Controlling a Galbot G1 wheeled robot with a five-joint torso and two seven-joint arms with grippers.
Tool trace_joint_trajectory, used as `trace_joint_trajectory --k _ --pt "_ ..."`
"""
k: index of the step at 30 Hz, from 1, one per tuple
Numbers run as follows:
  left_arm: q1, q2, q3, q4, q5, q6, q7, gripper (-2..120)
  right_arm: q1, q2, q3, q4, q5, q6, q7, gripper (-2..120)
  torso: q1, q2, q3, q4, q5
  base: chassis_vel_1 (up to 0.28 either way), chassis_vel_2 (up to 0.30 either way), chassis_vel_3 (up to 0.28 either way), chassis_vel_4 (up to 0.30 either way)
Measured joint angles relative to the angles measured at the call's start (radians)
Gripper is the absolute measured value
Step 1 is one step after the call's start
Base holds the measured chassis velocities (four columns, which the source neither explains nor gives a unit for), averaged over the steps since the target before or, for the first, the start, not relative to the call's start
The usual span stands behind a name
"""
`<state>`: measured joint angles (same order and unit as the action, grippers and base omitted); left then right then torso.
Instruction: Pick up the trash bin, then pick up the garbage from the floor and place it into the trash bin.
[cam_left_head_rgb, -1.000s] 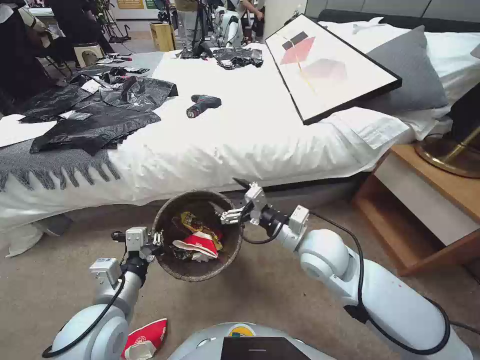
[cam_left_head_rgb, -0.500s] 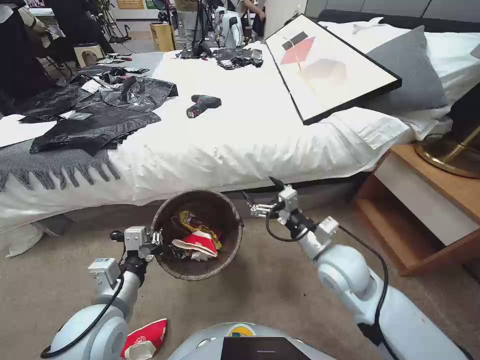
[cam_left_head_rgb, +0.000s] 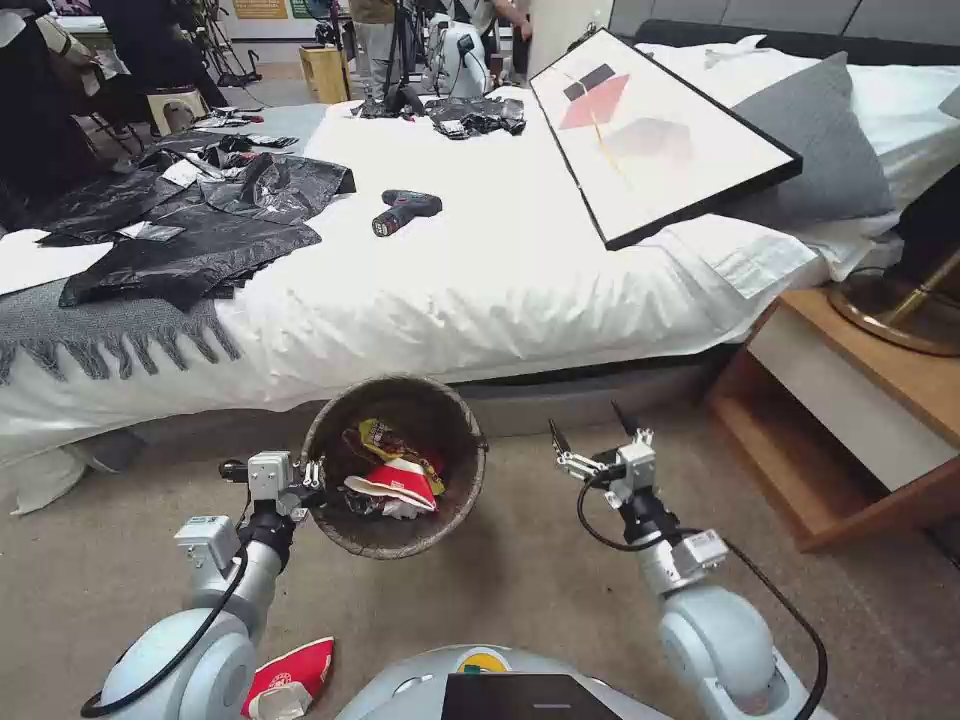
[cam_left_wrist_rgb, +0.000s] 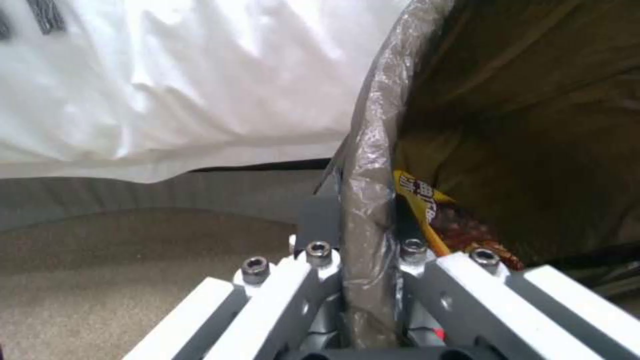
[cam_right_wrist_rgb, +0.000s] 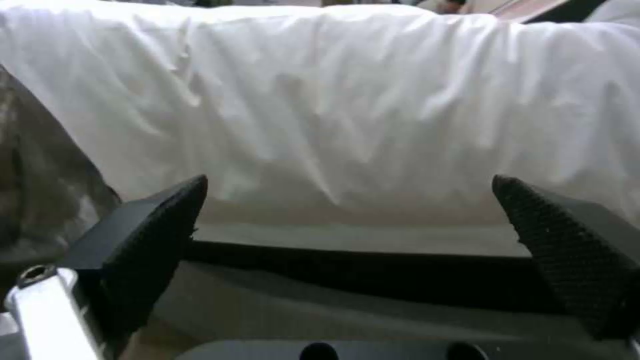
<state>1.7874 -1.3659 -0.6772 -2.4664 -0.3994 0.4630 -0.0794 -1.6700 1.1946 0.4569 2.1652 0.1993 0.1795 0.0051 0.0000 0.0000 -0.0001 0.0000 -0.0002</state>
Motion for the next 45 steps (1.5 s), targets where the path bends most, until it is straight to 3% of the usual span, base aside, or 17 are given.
trace_joint_trajectory --k 8,16,45 --pt "0.003 -0.005 -0.003 -0.002 0.001 -0.009 0.0 0 -0.076 0.096 0.019 -0.031 -0.103 0.081 0.028 100 0.0 0.0 0.0 0.0 0.0 0.0 0.0 0.0 0.0" --pt "0.002 -0.006 -0.006 -0.001 0.004 -0.012 0.0 0 -0.108 0.143 0.02 -0.037 -0.131 0.111 0.04 100 0.0 0.0 0.0 0.0 0.0 0.0 0.0 0.0 0.0" --pt "0.0 -0.012 -0.005 -0.001 0.008 0.004 0.007 0 -0.085 0.122 0.026 -0.052 -0.106 0.082 0.068 100 0.0 0.0 0.0 -0.0001 0.0002 0.026 0.023 0.023 0.025"
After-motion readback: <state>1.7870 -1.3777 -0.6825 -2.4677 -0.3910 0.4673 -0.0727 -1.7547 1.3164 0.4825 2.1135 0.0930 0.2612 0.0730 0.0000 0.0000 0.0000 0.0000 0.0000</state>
